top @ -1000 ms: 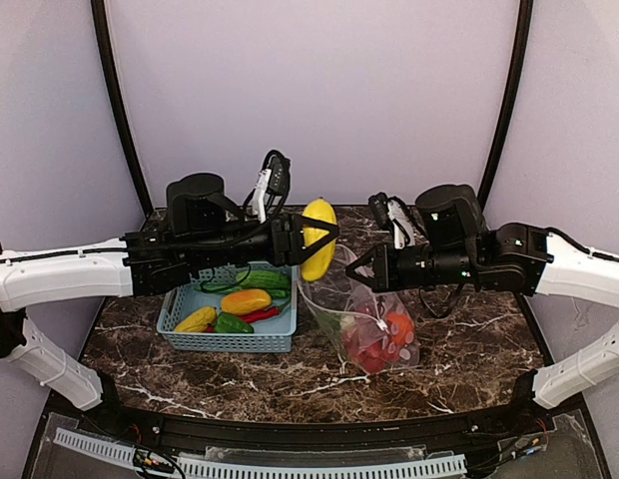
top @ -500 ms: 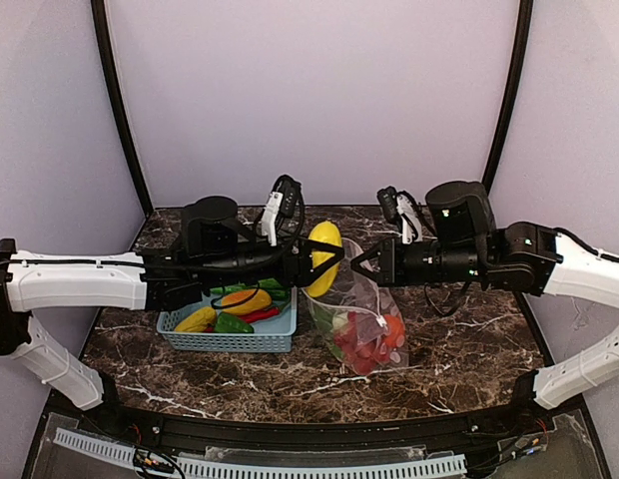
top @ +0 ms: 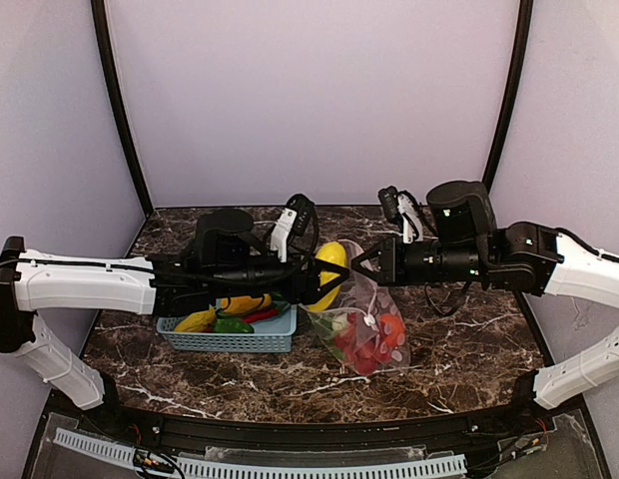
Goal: Place the food in the zip-top bag and seal the zipper
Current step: Place the fake fruit in the zipper food storage bag.
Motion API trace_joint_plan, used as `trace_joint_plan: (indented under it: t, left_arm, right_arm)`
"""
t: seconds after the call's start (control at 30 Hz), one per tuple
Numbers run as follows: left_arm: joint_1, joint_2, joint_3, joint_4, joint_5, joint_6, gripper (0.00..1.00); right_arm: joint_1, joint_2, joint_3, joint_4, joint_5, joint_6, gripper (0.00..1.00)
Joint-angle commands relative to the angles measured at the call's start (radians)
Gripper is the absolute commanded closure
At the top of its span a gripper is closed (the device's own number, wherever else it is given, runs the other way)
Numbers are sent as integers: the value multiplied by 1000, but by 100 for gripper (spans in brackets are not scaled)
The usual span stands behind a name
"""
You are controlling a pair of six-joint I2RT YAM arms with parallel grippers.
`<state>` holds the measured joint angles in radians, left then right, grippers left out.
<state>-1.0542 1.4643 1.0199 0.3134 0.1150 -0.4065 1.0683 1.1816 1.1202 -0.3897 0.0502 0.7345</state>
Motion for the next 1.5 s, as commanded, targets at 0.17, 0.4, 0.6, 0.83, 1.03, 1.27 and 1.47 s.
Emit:
trace_joint_plan:
  t: [0.17, 0.4, 0.6, 0.83, 1.03, 1.27, 1.47]
  left_arm:
    - [-6, -7, 36, -63, -18, 28, 23]
    - [-6, -15, 43, -75, -23, 33, 19]
    - [-7, -47, 80, -141, -40, 24, 13]
    - [-6, -109, 123, -264, -60, -53, 11]
    - [-6, -186, 65, -307, -138, -160, 11]
    - [-6, -238, -24, -335, -164, -281, 20]
    - [-6, -226, -64, -323, -131, -333, 25]
  right_arm:
    - [9, -28, 12, 43, 19, 4, 100]
    - [9, -28, 14, 39, 21, 1, 100]
    - [10, -38, 15, 30, 32, -1, 100]
    - [7, -44, 16, 25, 42, -4, 100]
    - [8, -48, 11, 22, 44, -5, 100]
    - [8, -47, 9, 24, 44, -4, 100]
    - [8, -55, 2, 23, 46, 0, 100]
